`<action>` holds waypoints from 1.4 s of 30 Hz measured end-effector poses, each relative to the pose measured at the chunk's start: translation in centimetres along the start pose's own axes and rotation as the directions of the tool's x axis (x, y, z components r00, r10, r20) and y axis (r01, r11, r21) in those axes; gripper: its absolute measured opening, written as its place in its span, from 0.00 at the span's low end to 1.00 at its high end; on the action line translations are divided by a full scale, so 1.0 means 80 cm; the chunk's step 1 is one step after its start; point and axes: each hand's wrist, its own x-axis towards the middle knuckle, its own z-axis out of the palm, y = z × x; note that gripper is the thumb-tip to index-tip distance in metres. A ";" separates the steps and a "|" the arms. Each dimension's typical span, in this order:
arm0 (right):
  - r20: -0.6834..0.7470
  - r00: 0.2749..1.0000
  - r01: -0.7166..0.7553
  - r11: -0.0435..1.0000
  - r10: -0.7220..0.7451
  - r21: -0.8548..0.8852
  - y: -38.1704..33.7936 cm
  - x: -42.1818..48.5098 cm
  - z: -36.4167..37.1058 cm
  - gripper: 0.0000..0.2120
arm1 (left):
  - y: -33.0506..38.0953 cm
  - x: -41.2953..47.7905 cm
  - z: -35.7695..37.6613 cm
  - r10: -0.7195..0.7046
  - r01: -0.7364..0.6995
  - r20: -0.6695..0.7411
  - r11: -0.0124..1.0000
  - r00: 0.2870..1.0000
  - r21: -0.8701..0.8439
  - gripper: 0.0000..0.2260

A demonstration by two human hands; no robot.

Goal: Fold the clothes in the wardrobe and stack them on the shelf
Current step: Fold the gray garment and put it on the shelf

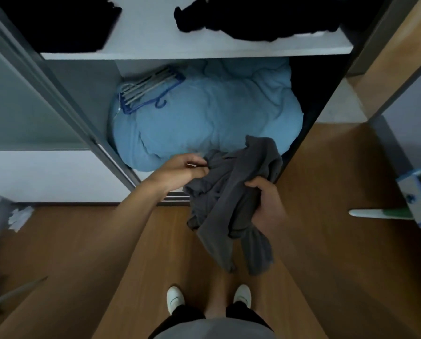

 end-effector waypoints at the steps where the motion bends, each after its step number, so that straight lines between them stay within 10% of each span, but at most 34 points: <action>1: -0.008 1.000 0.002 1.000 -0.002 0.017 0.003 -0.004 0.004 0.13 | -0.013 -0.004 -0.007 -0.018 0.018 -0.007 1.000 1.000 -0.003 0.14; 6: 0.073 0.997 0.023 0.999 -0.026 0.041 0.013 -0.019 0.029 0.11 | -0.070 -0.023 -0.034 -0.013 0.104 0.270 0.940 0.963 -0.326 0.28; 13: -0.055 0.998 -0.027 0.994 0.021 -0.110 0.011 -0.016 0.024 0.17 | -0.036 -0.013 -0.035 0.157 -0.189 -0.155 0.957 0.975 -0.221 0.11; 19: -0.251 0.937 -0.016 0.689 -0.242 -0.725 0.007 -0.021 0.027 0.05 | 0.029 -0.015 -0.043 0.267 -0.286 -0.251 0.957 0.931 -0.043 0.09; 25: 0.362 0.909 0.417 0.432 -0.208 -0.800 -0.005 -0.033 0.123 0.14 | 0.083 -0.018 -0.068 0.279 -0.345 -0.277 0.911 0.920 -0.228 0.14; 30: 0.310 0.892 0.415 0.326 -0.329 -0.849 0.016 -0.013 0.166 0.36 | 0.093 -0.030 -0.076 0.381 -0.395 -0.198 0.918 0.903 -0.040 0.11; 35: 0.280 0.821 0.398 0.147 -0.498 -0.905 0.000 0.000 0.186 0.24 | 0.108 -0.039 -0.100 0.476 -0.503 -0.256 0.863 0.841 -0.047 0.11; 42: 0.182 0.891 0.205 0.012 -0.417 -0.979 -0.010 0.030 0.128 0.18 | 0.106 -0.040 -0.133 0.138 -0.412 -0.546 0.808 0.826 -0.420 0.11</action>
